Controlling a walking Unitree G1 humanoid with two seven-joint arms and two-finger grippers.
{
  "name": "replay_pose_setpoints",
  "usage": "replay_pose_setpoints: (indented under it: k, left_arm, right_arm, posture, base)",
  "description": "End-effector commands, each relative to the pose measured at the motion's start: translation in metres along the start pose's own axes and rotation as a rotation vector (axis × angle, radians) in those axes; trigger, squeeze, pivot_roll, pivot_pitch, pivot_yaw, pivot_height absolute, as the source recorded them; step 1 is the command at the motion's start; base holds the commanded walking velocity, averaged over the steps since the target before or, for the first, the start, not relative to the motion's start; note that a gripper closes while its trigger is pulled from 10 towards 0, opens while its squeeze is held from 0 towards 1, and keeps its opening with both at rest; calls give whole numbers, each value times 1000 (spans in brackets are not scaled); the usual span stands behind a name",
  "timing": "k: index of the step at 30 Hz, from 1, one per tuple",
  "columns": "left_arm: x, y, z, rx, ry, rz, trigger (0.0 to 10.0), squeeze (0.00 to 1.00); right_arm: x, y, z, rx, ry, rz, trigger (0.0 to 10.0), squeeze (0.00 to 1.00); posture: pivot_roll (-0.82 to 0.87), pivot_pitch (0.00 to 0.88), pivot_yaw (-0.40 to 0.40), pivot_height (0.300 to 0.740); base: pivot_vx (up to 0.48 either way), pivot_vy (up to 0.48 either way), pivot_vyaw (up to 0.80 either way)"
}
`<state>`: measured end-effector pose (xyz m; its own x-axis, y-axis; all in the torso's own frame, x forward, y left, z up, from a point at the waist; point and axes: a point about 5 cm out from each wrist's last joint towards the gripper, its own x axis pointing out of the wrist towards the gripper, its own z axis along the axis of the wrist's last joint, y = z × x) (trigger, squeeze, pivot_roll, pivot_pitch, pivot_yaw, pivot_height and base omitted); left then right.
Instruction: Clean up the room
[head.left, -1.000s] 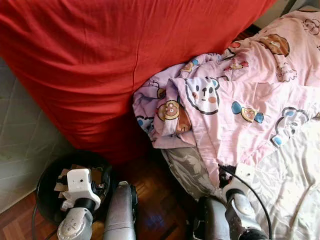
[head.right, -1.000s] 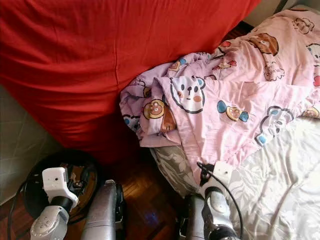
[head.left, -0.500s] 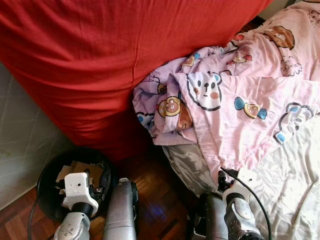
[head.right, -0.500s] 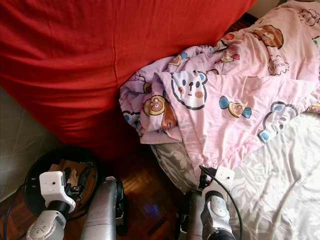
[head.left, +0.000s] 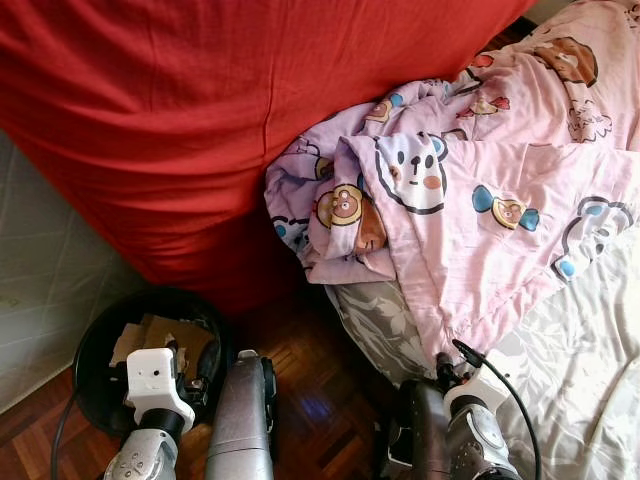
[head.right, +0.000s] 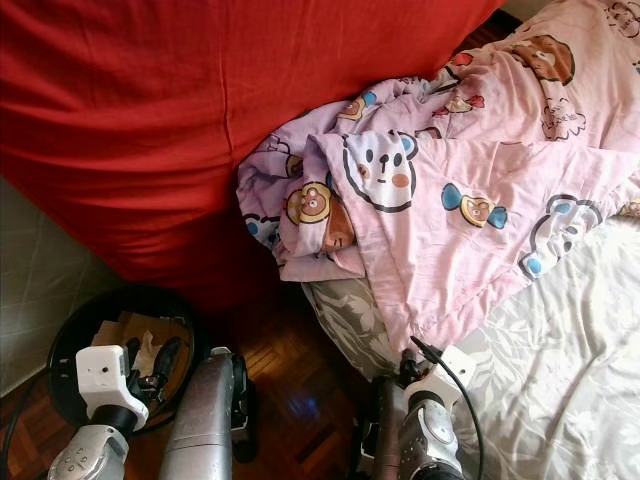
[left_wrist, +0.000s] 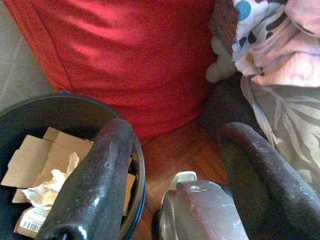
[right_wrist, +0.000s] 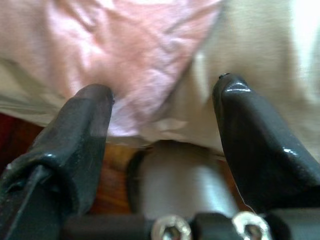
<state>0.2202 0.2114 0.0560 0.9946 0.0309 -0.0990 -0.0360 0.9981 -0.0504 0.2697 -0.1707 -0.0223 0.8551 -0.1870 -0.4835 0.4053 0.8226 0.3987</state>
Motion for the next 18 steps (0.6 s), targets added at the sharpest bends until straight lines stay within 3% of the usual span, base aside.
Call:
replay_pose_setpoints:
  k: [1,7,13,18]
  left_arm:
    - [-7,1,-8,-1,40,2,10000,0]
    - [-8,4,-13,3,53,6,10000,0]
    - [-8,4,-16,1,60,4,10000,0]
    - [-11,4,-18,0,65,4,10000,0]
  right_arm:
    - [-3,-1,-8,29,18,16,10000,0]
    - [-1,12,2,75,-44,102,10000,0]
    - [-1,6,-2,75,-22,69,10000,0]
    - [-1,-4,-2,135,-11,6,10000,0]
  posture:
    - [226,411,2,614]
    - [225,413,2,614]
    - [225,415,2,614]
    - [233,423,3,614]
  base:
    - [0,0,0]
    - [0,0,0]
    - [0,0,0]
    - [0,0,0]
